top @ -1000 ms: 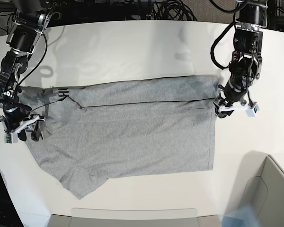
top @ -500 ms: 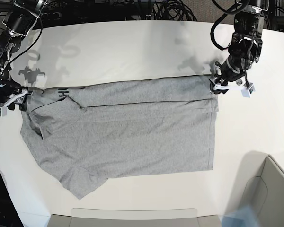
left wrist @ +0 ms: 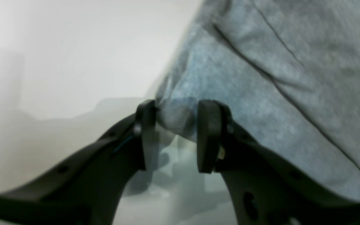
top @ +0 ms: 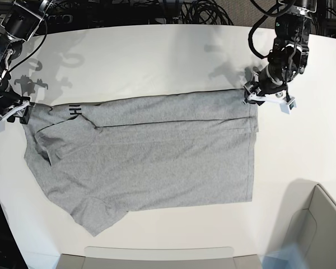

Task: Fold the T-shirt properly
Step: 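Lower the held corners and drag the shirt flat across the table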

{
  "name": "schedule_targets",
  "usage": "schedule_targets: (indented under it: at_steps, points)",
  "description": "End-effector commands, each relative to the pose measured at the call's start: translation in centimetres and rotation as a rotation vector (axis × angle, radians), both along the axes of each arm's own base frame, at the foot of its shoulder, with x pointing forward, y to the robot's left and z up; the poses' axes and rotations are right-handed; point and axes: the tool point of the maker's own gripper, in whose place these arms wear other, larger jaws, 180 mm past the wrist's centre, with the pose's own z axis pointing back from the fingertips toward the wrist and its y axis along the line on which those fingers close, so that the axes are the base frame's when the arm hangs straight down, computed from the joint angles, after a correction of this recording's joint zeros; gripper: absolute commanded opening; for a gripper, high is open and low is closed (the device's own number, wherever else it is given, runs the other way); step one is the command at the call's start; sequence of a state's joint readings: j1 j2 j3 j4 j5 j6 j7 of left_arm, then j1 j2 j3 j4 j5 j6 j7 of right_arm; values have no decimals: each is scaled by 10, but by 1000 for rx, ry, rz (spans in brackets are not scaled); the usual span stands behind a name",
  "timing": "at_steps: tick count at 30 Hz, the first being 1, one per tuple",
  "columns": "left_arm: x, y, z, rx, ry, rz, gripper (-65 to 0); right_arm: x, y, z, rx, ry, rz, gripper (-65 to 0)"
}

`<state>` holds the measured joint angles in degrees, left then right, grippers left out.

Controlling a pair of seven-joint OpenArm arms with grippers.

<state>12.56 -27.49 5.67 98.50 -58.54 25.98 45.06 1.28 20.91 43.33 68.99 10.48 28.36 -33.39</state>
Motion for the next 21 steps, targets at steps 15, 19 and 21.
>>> schedule_targets:
  at_steps: [15,19,21]
  points:
    - [-6,-15,-28,-63,26,-42,-650,-8,-21,-18,39,44,-44,-486]
    - [-10,-14,-31,-66,37,-41,-650,-10,-33,-19,40,62,-60,-614]
    - [-10,-14,-31,-65,36,-40,-650,-12,-34,-21,37,73,-61,-649]
